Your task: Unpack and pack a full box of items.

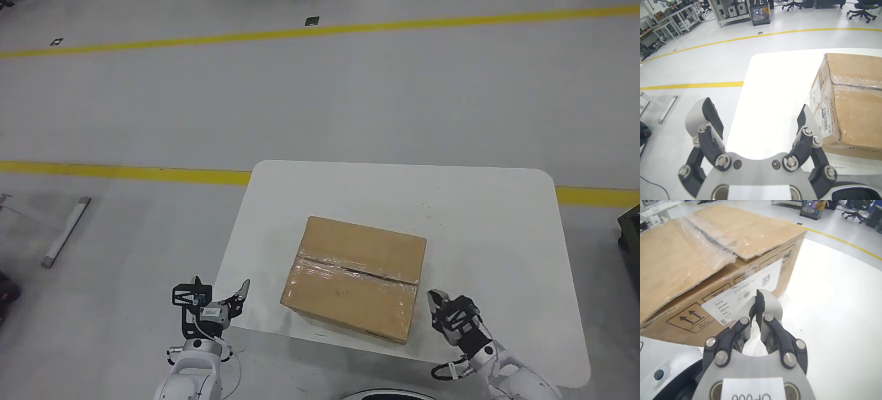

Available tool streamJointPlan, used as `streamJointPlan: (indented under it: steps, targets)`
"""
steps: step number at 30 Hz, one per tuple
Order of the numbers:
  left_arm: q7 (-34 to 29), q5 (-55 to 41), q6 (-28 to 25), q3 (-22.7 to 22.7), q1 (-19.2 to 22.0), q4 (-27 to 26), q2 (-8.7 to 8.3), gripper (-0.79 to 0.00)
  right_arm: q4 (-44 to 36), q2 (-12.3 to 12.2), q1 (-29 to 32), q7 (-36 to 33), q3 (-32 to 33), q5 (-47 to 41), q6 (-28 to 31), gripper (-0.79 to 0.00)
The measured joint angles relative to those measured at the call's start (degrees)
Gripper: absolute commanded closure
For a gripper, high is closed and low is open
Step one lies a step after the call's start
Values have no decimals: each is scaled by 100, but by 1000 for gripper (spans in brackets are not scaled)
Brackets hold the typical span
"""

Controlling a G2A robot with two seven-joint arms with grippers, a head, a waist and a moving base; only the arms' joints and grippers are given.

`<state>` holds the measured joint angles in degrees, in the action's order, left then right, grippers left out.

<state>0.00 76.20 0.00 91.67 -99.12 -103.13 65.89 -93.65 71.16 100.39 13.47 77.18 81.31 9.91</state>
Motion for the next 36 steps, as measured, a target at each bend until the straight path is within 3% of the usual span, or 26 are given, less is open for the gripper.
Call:
streamJointPlan:
  steps: [4, 10, 17, 20, 33, 36]
  targets:
    - [51, -58, -151, 4, 7, -192, 2, -785, -551, -75, 494, 170, 584, -314, 105, 0]
    - [-17, 136, -768, -114, -110, -888, -17, -785, -1218, -134, 1042, 296, 1305, -741, 166, 0]
    - [-40, 889, -1615, -682, -230, -1635, -44, -785, -1424, -154, 1312, 256, 1872, -1160, 103, 0]
    - [-131, 740, -1831, -798, -190, -1693, -43, -785, -1401, -153, 1334, 231, 1975, -1255, 94, 0]
    - [-129, 736, -1822, -794, -190, -1689, -42, -785, -1261, -99, 1451, 339, 1811, -1386, -28, 0]
    - [-213, 337, -2051, -937, -131, -1707, -28, -785, -1286, -90, 1493, 387, 1777, -1355, -32, 0]
